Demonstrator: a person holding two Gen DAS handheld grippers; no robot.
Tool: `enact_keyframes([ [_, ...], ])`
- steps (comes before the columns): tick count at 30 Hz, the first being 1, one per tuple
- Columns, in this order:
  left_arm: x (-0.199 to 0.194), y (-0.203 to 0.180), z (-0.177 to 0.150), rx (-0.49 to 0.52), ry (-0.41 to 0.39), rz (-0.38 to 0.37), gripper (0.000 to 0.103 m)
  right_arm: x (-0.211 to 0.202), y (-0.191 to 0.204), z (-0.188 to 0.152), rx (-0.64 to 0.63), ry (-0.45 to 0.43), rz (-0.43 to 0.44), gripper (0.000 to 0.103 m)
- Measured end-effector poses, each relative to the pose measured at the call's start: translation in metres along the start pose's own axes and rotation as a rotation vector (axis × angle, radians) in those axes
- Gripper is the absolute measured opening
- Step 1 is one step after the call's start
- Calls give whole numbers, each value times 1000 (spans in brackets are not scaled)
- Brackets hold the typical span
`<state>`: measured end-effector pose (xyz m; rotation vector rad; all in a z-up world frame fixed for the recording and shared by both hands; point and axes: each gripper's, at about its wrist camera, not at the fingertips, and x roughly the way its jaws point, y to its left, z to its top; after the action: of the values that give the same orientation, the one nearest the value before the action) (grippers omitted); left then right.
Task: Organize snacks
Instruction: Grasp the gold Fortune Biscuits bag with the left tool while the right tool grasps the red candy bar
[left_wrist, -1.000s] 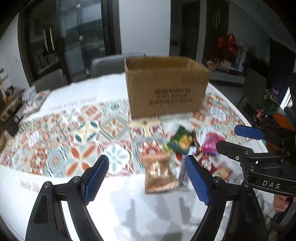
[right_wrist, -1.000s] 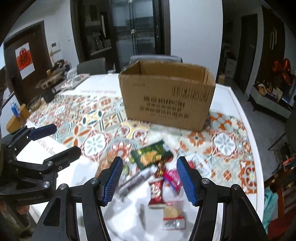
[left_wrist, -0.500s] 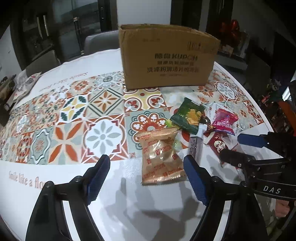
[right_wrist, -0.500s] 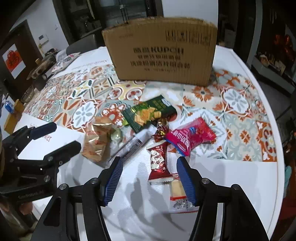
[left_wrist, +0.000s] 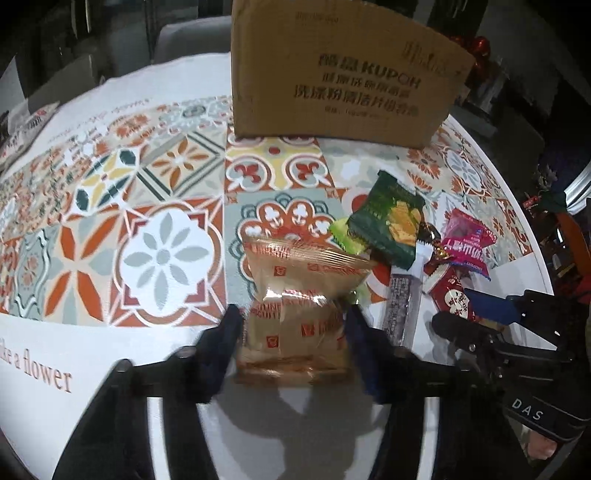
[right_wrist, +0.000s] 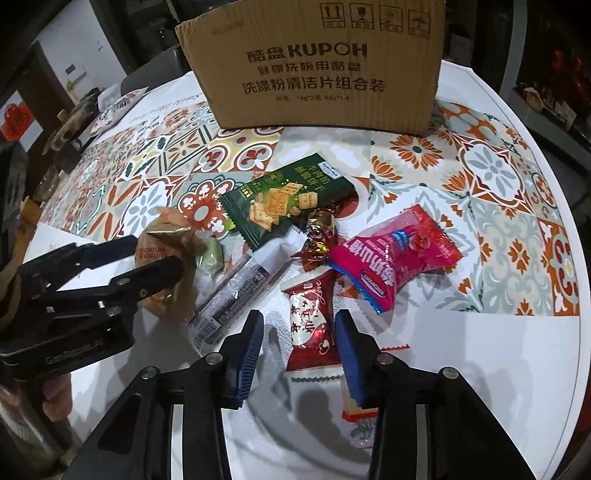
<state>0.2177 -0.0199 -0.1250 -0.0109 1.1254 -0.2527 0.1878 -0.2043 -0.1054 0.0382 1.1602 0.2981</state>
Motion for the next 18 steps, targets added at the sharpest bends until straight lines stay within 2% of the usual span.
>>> enact_keyframes([
  [3, -3, -1, -1, 6, -6, 2, 40, 1, 0, 0, -5, -2, -5, 24],
  [10, -14, -7, -4, 30, -38, 15, 39, -3, 0, -2, 6, -12, 21, 24],
  [18, -36, -14, -4, 45, -86, 7, 39, -28, 1, -1, 10, -80, 34, 23],
])
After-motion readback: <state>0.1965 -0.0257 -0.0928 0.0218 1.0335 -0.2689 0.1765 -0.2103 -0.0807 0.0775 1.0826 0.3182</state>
